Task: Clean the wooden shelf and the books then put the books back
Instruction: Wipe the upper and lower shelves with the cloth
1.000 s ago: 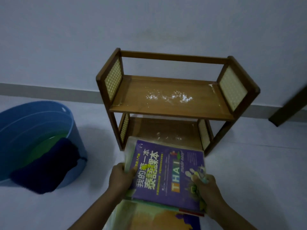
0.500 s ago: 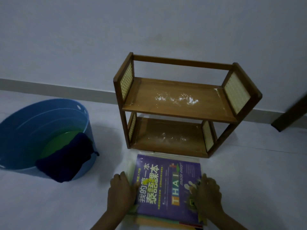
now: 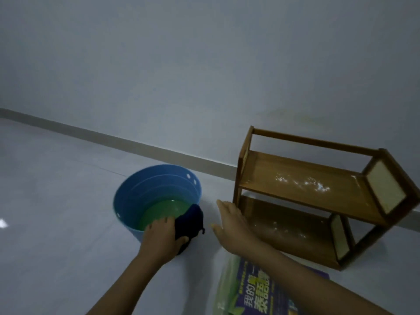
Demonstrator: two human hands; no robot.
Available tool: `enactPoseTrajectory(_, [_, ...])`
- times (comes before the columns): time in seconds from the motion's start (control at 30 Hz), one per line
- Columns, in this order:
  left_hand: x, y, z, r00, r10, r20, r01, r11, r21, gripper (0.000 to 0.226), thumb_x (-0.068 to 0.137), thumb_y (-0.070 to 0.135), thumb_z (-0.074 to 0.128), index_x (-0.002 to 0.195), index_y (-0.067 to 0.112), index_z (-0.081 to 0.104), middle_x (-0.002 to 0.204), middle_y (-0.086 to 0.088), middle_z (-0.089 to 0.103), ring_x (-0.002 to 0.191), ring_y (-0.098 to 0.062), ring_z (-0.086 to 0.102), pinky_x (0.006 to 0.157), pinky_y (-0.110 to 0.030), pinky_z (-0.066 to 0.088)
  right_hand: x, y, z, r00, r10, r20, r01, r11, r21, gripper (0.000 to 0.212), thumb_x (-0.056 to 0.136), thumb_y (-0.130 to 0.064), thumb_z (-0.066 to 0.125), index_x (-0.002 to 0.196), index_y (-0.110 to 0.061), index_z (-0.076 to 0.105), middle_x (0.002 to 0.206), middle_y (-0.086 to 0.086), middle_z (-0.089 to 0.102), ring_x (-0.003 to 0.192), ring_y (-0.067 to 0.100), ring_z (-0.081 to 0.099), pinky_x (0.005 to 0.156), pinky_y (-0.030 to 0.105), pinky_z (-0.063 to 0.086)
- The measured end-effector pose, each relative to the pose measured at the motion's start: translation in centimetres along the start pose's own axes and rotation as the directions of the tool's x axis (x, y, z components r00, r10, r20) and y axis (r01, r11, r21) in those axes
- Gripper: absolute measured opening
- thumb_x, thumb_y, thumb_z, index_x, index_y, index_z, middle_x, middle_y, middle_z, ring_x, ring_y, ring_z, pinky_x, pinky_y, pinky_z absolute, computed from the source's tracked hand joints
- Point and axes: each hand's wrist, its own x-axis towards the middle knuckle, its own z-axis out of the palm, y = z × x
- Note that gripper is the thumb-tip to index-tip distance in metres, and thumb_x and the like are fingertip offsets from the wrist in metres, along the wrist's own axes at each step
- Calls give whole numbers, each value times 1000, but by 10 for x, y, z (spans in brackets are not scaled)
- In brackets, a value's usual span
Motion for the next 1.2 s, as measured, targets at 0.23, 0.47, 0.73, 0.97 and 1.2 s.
enactPoseTrajectory(0.23, [17,-10,-40,982,170,83,-177,980,95,16,86,34,55,98,26,63,89,8,67,83,-13,64,66,-23,45,14,-46,-11,997,-78,9,76,987,140,71,83,-31,66,141,-23,26,149,2,26,137,24,30,110,42,35])
enactPoseTrajectory(0.47, [30,40,-143,878,461,126,-370,823,-431,30,77,26,75,104,33,65,92,15,70,84,-1,65,73,-16,51,7,-31,-89,966,-171,195,29,819,573,57,70,-25,84,121,-15,61,115,6,68,104,21,65,91,39,54])
enactPoseTrajectory(0.73, [97,158,-97,889,446,-103,-448,803,-393,58,89,45,60,136,13,46,138,-5,51,126,-22,49,102,-35,43,-45,59,-138,933,354,67,-178,291,940,40,78,-8,75,116,-6,63,107,16,72,98,36,67,91,51,53])
enactPoseTrajectory(0.97, [171,210,-59,891,447,-81,-433,889,146,62,100,35,40,150,7,18,161,-15,3,149,-28,1,119,-48,16,-24,146,-168,615,538,-577,-362,842,400,4,93,-13,58,93,-11,61,79,9,65,67,21,60,57,31,45])
enactPoseTrajectory(1.2, [192,211,-51,869,472,-144,-468,881,67,49,98,16,45,145,10,32,160,-9,18,147,-21,18,109,-35,38,2,181,-132,706,537,-463,-606,796,-1,78,88,-65,42,146,-15,28,154,12,25,138,33,30,112,49,29])
